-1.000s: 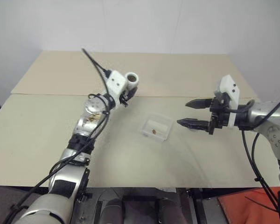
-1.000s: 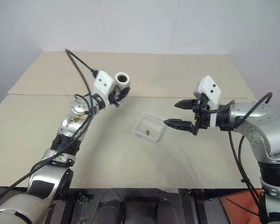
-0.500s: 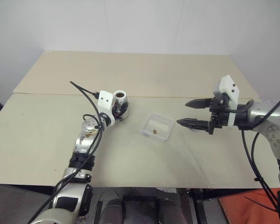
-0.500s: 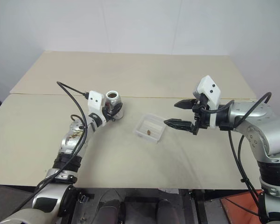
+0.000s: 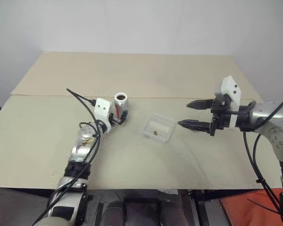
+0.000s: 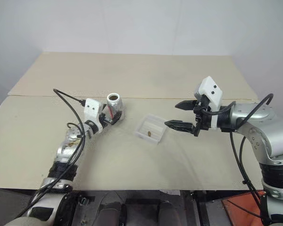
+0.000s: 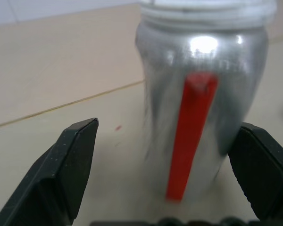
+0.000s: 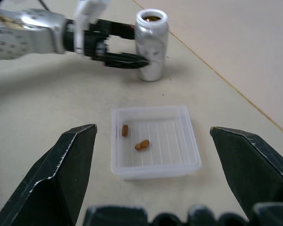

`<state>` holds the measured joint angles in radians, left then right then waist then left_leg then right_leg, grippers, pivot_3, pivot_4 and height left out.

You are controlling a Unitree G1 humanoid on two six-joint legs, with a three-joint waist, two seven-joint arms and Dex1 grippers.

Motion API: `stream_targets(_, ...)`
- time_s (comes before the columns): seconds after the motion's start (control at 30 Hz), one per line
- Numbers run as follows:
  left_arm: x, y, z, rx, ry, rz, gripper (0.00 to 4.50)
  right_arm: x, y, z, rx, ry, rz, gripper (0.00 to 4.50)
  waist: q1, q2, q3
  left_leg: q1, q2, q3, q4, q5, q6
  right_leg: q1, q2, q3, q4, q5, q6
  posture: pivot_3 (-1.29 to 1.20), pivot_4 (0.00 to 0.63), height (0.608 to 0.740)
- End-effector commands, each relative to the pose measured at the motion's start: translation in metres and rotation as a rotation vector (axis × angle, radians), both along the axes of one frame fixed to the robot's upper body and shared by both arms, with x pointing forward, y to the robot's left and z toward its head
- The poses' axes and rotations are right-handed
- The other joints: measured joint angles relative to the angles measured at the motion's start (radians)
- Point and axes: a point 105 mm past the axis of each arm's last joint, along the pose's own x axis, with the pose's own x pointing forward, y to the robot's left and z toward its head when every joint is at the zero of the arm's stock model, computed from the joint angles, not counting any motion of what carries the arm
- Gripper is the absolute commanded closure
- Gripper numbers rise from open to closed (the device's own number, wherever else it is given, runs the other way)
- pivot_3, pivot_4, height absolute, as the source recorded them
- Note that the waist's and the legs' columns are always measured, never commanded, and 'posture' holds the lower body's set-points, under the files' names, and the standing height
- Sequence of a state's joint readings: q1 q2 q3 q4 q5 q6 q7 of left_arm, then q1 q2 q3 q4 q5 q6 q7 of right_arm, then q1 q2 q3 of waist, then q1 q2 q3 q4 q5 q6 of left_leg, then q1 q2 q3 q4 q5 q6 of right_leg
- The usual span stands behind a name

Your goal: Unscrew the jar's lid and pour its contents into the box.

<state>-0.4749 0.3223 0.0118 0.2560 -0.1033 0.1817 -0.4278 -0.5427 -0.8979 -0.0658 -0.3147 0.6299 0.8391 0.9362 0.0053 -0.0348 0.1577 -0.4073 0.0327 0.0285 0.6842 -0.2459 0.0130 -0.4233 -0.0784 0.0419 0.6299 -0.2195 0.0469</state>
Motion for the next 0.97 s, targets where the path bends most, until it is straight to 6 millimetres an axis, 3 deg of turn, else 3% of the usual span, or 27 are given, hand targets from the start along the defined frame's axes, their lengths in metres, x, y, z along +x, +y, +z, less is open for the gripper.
stream_targets(0.03,-0.014,0.002,0.009,0.063,-0.044,-0.021,0.05,-0.004,-0.002,0.013,0.010,-0.065,-0.010,0.00,0.001,0.000,0.000,0.000,0.000,0.000,0.000,0.000,0.000,0.000,0.000,0.000,0.000,0.000,0.000,0.00,0.150,0.740)
stream_targets(0.17,-0.038,0.005,0.009,0.065,-0.012,-0.061,0.05,-0.008,-0.005,0.009,0.011,-0.049,-0.020,0.00,0.003,0.000,0.000,0.001,0.000,0.000,0.000,0.000,0.000,0.000,0.000,0.000,0.000,0.000,0.000,0.00,0.150,0.740)
stream_targets(0.4,-0.064,0.008,0.016,0.054,0.032,-0.135,0.05,-0.010,-0.008,0.008,0.012,-0.045,-0.030,0.00,0.004,0.000,0.000,0.001,0.000,0.000,0.000,0.000,0.000,0.000,0.000,0.000,-0.001,0.000,0.000,0.00,0.150,0.740)
stream_targets(0.57,-0.087,0.013,0.044,0.049,0.041,-0.336,0.05,-0.012,-0.008,0.009,0.003,-0.048,-0.017,0.00,0.001,0.000,0.000,0.001,0.001,0.001,0.000,0.000,0.000,0.000,0.000,0.000,-0.001,0.000,0.000,0.00,0.150,0.740)
stream_targets(0.73,-0.102,0.030,0.077,0.100,0.040,-0.475,0.05,-0.011,-0.011,0.010,-0.015,-0.054,-0.015,0.00,-0.004,0.000,0.000,0.002,0.001,0.001,-0.001,0.000,0.000,0.000,0.000,0.000,-0.002,0.000,-0.001,0.00,0.150,0.740)
stream_targets(0.97,-0.117,0.046,0.099,0.158,0.073,-0.610,0.05,-0.013,-0.015,0.008,-0.026,-0.050,-0.017,0.00,-0.005,0.000,0.000,0.001,0.001,0.002,-0.001,0.000,0.000,0.000,0.000,0.000,-0.003,0.000,-0.001,0.00,0.150,0.740)
